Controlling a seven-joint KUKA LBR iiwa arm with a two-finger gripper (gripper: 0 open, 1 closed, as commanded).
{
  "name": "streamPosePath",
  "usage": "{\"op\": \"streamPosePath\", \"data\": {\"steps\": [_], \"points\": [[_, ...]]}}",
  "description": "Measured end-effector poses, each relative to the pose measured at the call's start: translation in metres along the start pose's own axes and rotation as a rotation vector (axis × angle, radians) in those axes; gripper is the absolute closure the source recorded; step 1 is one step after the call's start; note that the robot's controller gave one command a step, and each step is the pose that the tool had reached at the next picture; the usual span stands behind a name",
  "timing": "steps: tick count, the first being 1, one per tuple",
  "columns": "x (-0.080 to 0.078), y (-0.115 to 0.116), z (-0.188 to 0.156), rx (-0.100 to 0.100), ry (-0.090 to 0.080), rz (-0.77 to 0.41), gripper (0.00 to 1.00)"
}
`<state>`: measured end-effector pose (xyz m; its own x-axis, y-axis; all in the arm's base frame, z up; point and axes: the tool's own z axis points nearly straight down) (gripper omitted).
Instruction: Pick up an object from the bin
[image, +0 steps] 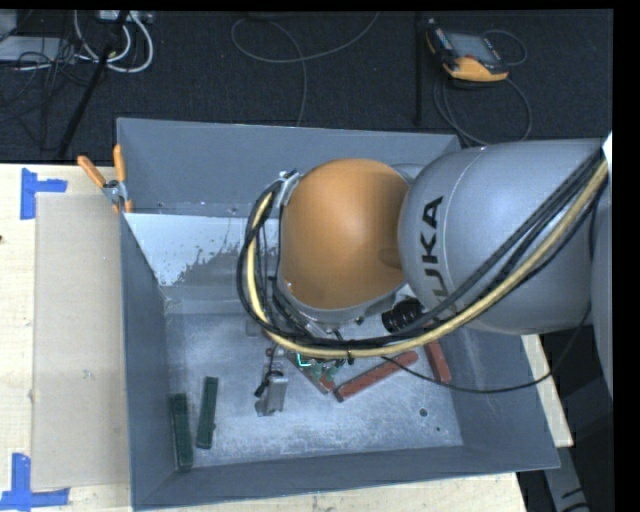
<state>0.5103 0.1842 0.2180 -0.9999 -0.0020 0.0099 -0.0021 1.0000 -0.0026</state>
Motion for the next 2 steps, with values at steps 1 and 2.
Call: {"op": "streamPosePath", "data": {"steps": [1, 2], "points": [[0.033, -0.077, 0.105, 0.002, 0.002, 0.007, 0.0], [-0.014, -0.115, 0.149, -0.003, -0.014, -0.099, 0.0]]}}
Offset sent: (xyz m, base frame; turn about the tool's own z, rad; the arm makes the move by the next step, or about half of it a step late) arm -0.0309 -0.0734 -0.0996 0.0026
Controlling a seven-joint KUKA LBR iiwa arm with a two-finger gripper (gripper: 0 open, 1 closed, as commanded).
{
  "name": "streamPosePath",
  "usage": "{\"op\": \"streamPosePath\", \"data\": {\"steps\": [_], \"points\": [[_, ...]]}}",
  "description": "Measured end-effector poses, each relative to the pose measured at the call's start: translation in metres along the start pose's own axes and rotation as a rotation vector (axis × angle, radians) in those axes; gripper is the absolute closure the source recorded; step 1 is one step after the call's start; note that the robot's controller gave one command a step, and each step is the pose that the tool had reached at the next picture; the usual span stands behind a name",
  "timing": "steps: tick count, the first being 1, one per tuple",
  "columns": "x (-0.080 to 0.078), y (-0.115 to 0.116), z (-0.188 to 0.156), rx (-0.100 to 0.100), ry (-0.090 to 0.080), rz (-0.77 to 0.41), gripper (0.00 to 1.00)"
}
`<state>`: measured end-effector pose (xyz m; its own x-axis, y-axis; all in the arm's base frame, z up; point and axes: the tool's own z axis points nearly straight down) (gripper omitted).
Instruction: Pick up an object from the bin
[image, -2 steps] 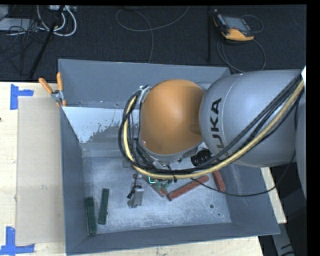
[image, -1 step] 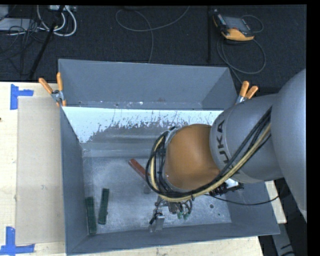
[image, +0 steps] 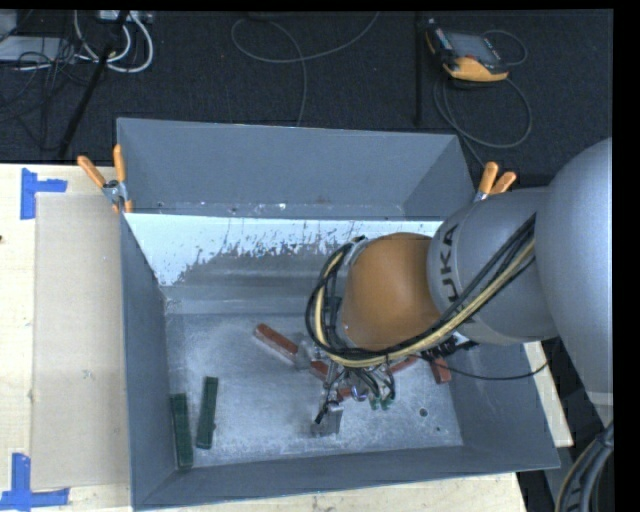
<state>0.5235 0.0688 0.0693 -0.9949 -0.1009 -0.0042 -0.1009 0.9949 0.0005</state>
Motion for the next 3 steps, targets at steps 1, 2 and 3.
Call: {"op": "streamPosePath", "data": {"steps": [1, 2, 3], "points": [[-0.075, 0.018, -0.001, -0.001, -0.003, -0.086, 0.0], [-0.099, -0.02, 0.0, 0.002, -0.001, -0.128, 0.0], [-0.098, -0.018, 0.0, -0.001, 0.002, -0.125, 1.0]]}}
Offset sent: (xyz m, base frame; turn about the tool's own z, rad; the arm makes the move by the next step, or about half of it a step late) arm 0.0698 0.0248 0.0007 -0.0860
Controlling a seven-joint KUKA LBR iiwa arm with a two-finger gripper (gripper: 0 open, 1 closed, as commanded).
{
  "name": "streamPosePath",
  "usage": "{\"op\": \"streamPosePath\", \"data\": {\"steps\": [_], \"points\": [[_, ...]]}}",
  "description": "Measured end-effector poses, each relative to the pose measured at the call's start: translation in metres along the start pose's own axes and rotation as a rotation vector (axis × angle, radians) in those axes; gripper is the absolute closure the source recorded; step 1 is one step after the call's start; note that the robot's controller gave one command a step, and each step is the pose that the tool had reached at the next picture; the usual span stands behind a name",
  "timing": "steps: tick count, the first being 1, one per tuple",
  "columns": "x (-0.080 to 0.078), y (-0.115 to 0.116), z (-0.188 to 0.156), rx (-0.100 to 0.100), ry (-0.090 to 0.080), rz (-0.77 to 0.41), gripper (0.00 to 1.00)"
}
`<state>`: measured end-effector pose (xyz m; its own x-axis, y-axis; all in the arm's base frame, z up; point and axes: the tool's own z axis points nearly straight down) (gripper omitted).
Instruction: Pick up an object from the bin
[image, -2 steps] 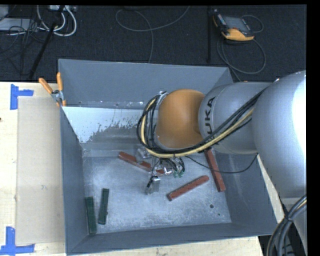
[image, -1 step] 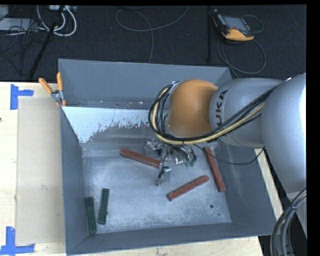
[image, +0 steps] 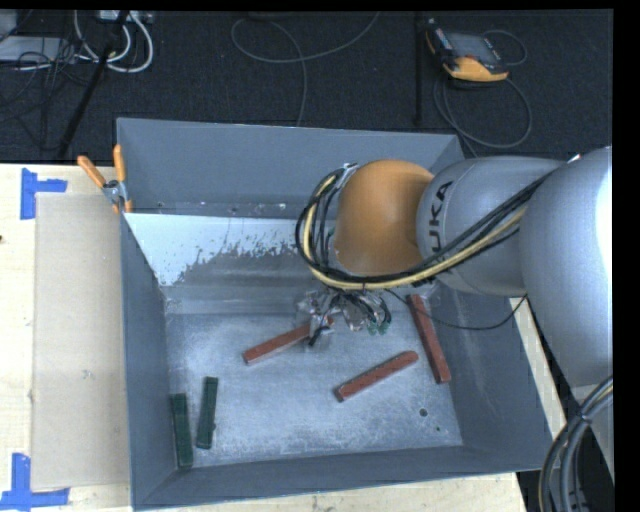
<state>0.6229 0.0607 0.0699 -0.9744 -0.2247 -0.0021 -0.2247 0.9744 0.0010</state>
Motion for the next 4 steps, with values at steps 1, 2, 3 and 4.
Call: {"op": "streamPosePath", "data": {"steps": [1, 2, 3, 4], "points": [[0.0, 0.0, 0.0, 0.0, 0.0, 0.001, 0.0], [-0.004, 0.025, 0.0, 0.0, 0.0, -0.053, 0.0], [-0.001, 0.045, 0.001, 0.0, 0.003, -0.103, 0.0], [-0.001, 0.044, 0.0, 0.0, 0.002, -0.1, 1.0]]}}
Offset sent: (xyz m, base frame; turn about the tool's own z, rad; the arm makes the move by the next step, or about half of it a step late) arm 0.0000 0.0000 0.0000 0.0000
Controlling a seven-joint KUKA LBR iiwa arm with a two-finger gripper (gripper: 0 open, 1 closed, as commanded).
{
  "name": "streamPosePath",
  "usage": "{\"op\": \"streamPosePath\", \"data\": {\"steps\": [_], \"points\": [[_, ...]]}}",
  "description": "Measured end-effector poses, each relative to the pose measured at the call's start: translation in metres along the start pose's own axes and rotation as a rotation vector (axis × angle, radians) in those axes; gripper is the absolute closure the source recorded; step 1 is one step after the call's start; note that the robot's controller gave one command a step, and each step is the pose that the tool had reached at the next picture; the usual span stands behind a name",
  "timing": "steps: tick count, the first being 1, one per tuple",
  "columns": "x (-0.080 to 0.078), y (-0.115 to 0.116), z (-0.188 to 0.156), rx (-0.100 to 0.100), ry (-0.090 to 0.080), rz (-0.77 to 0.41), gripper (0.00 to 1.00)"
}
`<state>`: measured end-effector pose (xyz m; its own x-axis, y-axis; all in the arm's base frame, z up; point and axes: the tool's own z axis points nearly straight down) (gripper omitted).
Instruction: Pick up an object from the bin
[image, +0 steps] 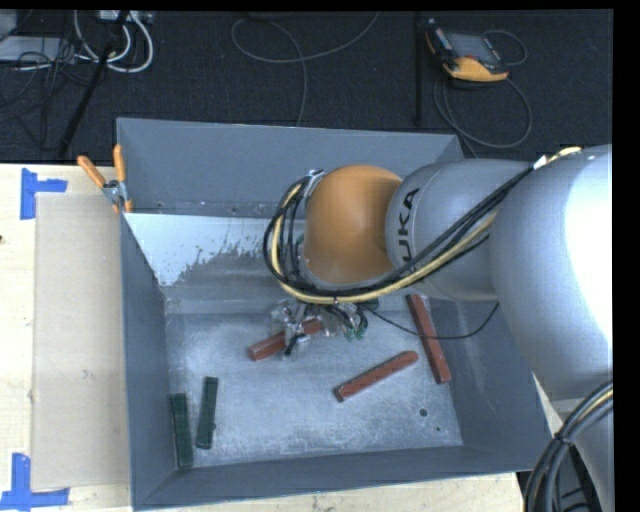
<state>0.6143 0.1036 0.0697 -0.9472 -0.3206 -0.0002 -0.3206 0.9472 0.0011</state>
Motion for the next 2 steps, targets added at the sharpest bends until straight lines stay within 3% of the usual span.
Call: {"op": "streamPosePath", "data": {"steps": [1, 2], "points": [[0.0001, -0.0001, 0.0002, 0.0, 0.0, 0.001, 0.0], [0.0001, -0.0001, 0.0001, 0.0, 0.0, 0.002, 1.0]]}}
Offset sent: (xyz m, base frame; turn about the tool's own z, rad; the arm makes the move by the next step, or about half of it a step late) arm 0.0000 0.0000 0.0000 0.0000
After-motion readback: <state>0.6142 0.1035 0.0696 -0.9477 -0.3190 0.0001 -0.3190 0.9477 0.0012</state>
